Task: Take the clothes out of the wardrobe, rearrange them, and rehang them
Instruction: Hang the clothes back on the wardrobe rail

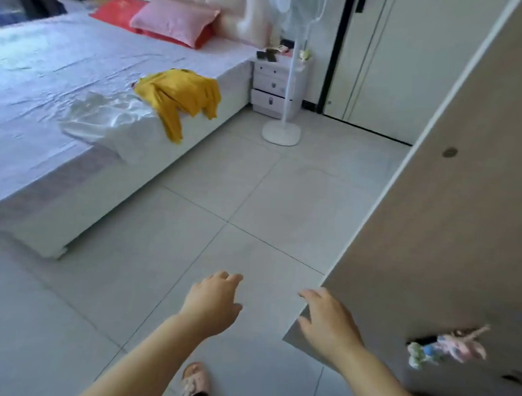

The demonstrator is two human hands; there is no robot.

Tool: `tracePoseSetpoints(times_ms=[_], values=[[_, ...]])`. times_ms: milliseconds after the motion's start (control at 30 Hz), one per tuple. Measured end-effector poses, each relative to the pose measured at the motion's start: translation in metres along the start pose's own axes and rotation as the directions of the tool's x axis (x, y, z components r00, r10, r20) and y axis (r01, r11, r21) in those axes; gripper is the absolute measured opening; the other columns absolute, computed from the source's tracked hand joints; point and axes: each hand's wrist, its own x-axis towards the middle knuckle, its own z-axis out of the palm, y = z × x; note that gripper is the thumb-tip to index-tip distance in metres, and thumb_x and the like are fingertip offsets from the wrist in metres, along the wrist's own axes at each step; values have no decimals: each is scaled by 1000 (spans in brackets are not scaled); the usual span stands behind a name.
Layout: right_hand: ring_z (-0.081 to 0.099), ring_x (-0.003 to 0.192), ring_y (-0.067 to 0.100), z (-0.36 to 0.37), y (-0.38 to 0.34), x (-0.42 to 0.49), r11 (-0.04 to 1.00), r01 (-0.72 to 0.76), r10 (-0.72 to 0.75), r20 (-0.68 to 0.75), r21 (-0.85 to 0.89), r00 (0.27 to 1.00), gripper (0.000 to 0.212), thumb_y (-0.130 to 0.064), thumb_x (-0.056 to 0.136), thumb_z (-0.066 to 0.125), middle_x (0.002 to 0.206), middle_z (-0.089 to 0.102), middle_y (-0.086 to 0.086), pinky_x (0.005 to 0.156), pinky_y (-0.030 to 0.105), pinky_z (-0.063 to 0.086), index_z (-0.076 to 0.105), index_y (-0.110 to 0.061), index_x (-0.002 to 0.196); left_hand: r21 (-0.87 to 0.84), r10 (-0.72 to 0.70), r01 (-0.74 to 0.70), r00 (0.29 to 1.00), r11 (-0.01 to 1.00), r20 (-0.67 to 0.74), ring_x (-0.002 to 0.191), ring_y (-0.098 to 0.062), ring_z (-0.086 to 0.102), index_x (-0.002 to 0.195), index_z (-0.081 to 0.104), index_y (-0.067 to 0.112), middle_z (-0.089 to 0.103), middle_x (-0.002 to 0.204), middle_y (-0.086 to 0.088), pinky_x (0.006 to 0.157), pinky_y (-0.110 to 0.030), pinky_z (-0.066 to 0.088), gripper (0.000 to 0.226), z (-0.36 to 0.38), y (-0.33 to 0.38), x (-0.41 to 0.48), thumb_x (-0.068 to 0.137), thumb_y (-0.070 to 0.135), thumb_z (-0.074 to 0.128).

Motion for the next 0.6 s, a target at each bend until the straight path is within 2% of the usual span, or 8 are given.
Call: tracePoseSetpoints(times_ms=[200,367,600], values=[[38,126,21,5,-104,102,972,217,-209,88,-89,974,49,-25,93,45,136,42,1,100,28,33,35,-22,141,-118,-215,210,976,971,-33,127,-21,40,143,27,23,36,144,0,102,-33,35,54,-33,-109,20,94,35,46],[39,126,19,3,-178,186,957,264,-248,131,-124,960,48,-27,94,45,137,41,0,100,27,34,34,-23,141,-178,-294,281,955,943,-51,128,-21,40,143,27,22,35,145,0,102,-33,35,54,-73,-195,58,94,34,46],[41,124,19,-13,-251,288,943,288,-266,143,-167,953,47,-29,94,47,135,42,0,98,27,36,35,-24,140,-238,-346,320,935,917,-74,128,-21,40,143,29,23,35,145,0,102,-32,36,54,-129,-278,116,94,35,48]])
